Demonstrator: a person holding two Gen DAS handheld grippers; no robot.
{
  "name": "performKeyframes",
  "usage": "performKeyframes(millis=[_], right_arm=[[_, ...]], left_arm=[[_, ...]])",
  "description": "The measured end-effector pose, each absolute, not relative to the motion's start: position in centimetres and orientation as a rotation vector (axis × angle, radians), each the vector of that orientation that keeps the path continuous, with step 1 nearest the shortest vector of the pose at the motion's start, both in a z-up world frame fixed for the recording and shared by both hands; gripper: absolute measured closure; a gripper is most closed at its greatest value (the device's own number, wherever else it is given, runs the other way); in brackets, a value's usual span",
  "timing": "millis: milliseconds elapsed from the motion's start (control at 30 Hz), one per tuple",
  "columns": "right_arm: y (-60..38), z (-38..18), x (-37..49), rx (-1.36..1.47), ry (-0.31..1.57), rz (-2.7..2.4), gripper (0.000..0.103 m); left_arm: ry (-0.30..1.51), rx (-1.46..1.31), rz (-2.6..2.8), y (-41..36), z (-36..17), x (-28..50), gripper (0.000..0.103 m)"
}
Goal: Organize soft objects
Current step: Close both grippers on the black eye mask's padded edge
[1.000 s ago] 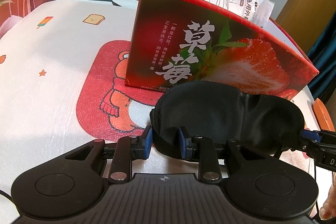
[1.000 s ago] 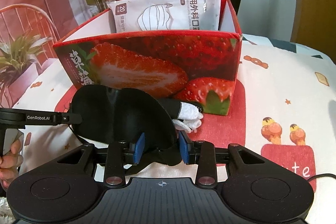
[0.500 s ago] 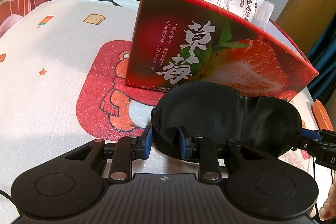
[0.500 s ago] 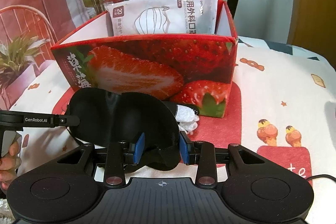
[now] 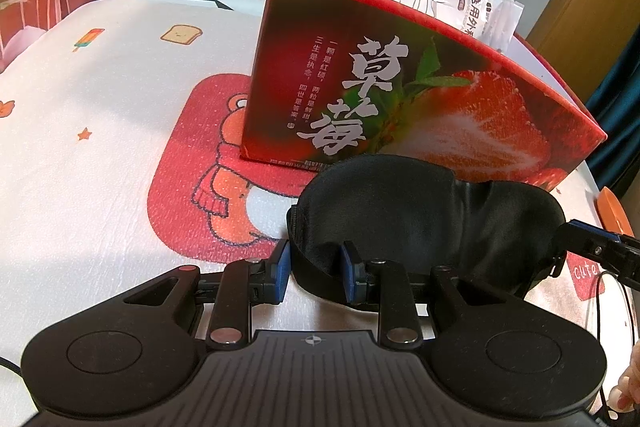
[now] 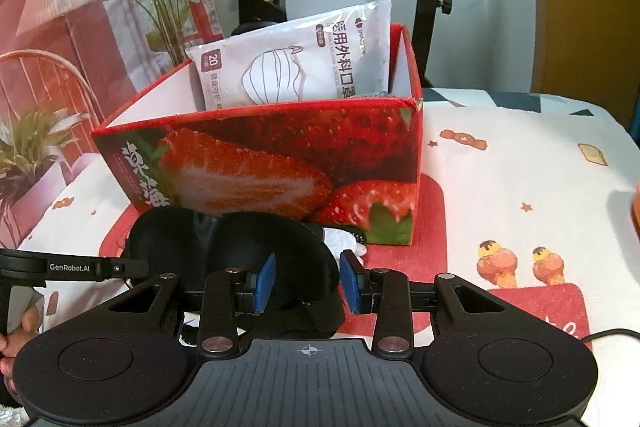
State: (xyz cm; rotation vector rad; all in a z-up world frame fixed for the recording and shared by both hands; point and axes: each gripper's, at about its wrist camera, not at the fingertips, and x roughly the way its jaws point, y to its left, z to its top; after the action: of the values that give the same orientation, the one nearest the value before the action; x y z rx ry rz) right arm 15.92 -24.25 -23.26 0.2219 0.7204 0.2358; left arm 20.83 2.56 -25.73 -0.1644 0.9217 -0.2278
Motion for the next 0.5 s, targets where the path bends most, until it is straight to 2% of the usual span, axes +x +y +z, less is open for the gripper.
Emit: performKeyframes(millis=[333, 500], right_arm=[[-23.6, -23.3, 15.6, 0.204, 0.704, 0.254, 0.065], [-23.4, -24.5, 15.9, 0.213, 0.785, 0.296, 0.055]], left_arm=[[0.921, -0.157, -0.222, 2.4, -25.7, 20.7, 0.075], [0.920, -0.151, -0.216, 2.2, -25.7, 20.6, 0.075]])
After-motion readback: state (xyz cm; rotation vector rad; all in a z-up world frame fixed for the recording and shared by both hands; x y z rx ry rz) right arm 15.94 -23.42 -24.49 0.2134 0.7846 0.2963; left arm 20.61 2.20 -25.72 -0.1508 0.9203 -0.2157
